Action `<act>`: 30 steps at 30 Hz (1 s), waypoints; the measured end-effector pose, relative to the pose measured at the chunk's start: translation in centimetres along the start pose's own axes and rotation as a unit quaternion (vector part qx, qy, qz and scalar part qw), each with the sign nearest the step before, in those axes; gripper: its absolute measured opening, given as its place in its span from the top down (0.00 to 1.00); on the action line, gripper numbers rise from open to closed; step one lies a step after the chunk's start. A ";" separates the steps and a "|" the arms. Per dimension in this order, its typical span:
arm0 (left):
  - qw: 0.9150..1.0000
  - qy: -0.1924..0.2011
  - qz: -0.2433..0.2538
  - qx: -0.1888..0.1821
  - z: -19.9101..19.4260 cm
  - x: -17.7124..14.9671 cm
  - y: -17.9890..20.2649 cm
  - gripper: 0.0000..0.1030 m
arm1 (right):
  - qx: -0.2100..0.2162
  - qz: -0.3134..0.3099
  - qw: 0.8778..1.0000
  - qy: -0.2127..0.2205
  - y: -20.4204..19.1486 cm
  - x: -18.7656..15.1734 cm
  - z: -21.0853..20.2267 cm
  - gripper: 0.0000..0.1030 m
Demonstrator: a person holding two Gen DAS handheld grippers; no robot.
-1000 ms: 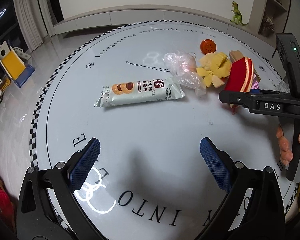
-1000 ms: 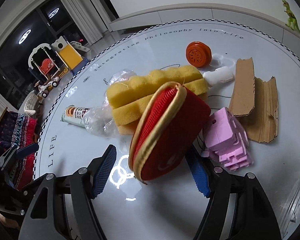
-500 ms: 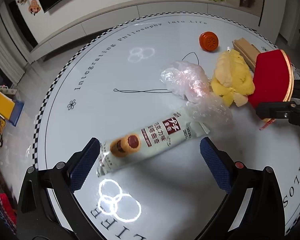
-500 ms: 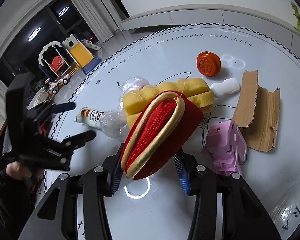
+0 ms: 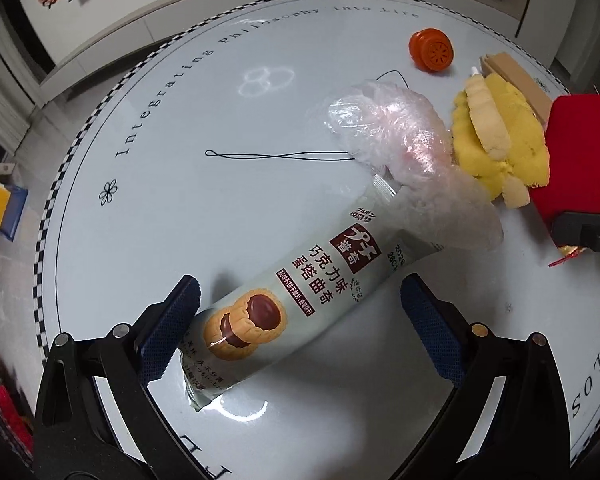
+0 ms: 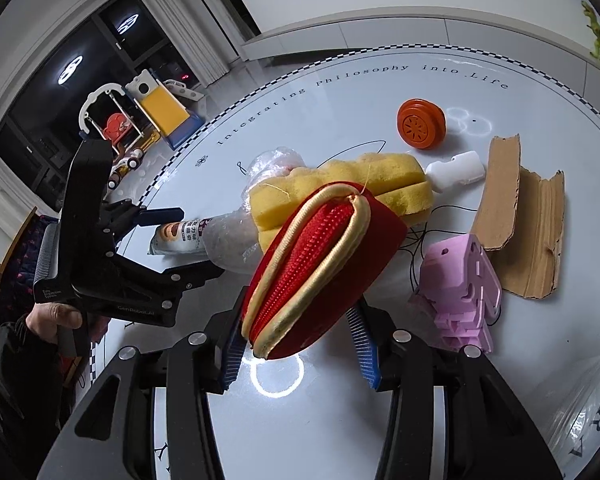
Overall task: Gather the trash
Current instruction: 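Grasp the biscuit packet with the left tool while the right grasps the red pouch, then carry packet and pouch over the black bin and open both tools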
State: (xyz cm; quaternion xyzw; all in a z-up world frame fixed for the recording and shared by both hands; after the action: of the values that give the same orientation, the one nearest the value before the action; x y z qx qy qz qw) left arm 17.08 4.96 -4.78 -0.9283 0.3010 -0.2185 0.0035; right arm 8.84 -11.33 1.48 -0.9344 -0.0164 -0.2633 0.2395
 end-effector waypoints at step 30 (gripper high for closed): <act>0.968 0.094 -0.231 0.005 -8.9 -11.9 7.3 0.68 | 0.046 -0.035 0.998 -0.004 -6.3 -6.5 -4.6 0.53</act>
State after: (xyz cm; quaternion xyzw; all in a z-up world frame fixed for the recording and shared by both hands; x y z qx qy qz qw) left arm 0.77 6.76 -2.55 -0.9478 0.0762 -0.3015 -0.0704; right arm 0.01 -7.26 4.38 -0.9222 -0.0619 -0.2667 0.2729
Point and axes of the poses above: each gripper's, at about its wrist camera, not at the fingertips, and z roughly the way its jaws point, y to its right, x to its top, the point moved 6 cm from there along z, roughly the way its jaws point, and after that the axes turned 6 degrees about z, right-handed, at the moved point
